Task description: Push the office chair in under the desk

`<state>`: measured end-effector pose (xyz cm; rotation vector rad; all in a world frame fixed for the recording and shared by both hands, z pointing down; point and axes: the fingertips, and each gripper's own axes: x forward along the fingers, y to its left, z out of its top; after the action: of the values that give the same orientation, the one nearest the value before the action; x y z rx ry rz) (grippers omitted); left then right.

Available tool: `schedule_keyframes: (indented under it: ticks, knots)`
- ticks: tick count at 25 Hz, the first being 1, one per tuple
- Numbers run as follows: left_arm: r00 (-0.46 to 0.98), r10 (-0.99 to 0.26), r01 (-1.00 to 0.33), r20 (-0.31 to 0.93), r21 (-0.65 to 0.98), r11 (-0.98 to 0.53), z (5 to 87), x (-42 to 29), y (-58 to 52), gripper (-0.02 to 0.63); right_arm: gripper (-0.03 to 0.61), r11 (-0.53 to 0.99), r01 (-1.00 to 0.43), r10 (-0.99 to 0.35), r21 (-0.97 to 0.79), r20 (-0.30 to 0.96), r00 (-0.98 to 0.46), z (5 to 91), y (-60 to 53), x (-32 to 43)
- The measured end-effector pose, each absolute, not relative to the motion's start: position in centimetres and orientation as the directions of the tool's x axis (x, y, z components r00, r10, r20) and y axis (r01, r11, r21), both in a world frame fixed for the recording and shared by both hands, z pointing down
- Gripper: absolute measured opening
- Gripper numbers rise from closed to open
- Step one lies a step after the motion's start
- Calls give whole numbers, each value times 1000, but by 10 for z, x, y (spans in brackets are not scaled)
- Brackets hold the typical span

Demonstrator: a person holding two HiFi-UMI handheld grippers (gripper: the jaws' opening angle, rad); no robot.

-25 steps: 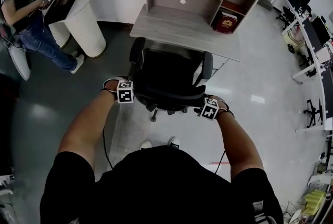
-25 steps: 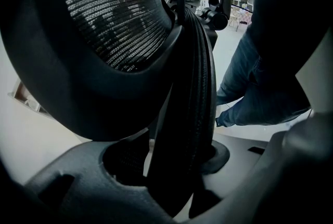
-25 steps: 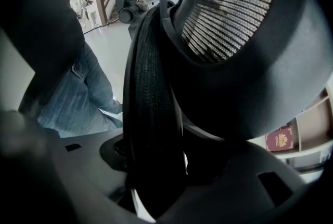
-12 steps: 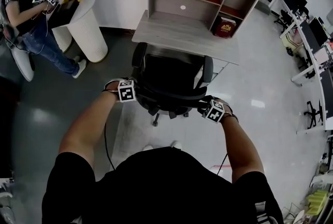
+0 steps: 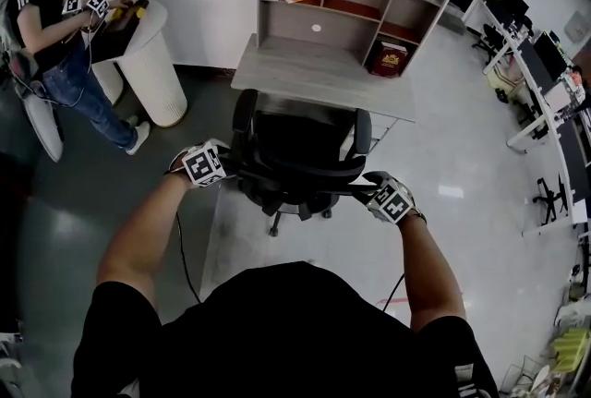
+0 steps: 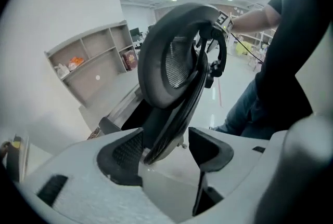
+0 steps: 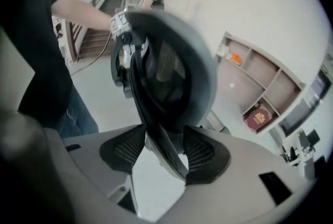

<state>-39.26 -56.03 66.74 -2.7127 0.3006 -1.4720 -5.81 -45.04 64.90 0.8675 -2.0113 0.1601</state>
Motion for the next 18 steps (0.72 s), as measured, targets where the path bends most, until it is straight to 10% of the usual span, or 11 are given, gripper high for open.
schedule_keyframes:
  ticks: [18]
  knots:
    - [807, -352, -305, 474, -175, -936, 546, -363, -542, 245, 218, 462, -845, -835, 270, 453, -312, 510, -447, -83]
